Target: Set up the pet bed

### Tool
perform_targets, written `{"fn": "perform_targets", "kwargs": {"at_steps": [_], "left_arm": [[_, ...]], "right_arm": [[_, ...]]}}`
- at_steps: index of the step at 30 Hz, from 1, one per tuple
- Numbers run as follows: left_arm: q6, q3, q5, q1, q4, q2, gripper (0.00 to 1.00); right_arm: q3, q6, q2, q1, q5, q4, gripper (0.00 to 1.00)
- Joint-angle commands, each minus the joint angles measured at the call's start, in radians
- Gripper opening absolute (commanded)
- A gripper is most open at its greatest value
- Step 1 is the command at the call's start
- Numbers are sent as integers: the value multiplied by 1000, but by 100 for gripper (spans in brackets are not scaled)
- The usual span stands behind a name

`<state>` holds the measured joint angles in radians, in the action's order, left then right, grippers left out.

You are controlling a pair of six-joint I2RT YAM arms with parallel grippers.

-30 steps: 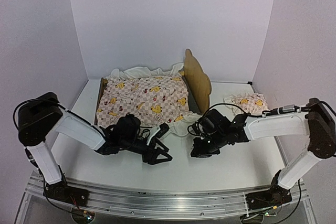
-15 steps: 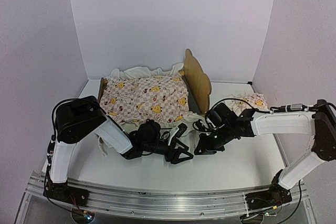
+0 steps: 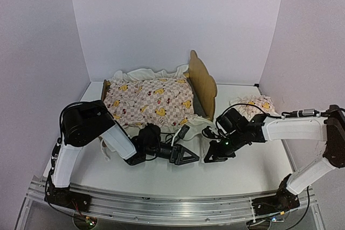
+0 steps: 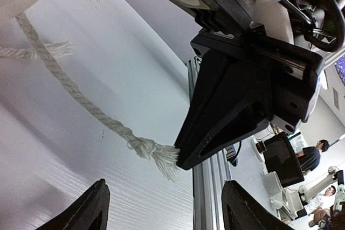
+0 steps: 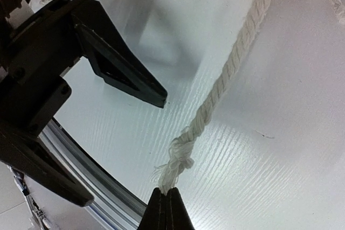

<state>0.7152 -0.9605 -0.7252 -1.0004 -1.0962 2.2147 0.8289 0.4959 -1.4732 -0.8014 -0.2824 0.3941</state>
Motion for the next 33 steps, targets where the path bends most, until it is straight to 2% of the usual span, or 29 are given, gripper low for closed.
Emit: {"fn": "perform_targets", "kwargs": {"at_steps": [1,7,10,15,20,22,26,33], "left_arm": [[105,-14,-6,5,-26,-6,75],[166,-153,123,-8,52,78,77],[192,-176,137,-13,63,101,71],[206,-180,124,-26,76,111,47],[204,-180,118,-35,51,119,11],[195,-174,115,-33,37,112,1],[156,-148,93,-29,16,94,0],[121,-126,120,-20,22,77,0]], "right_arm": [[-12,-24,48,4,-20,18,0],[0,-25,27,5,-40,2,0],[11,-31,11,4,-52,-5,0],[35,-50,-7,4,-55,-12,0],[47,-58,-30,9,-71,-12,0],[40,-61,-28,31,-69,-10,0],[38,-76,-23,91,-94,-8,0],[35,-105,-40,125,-118,6,0]]}}
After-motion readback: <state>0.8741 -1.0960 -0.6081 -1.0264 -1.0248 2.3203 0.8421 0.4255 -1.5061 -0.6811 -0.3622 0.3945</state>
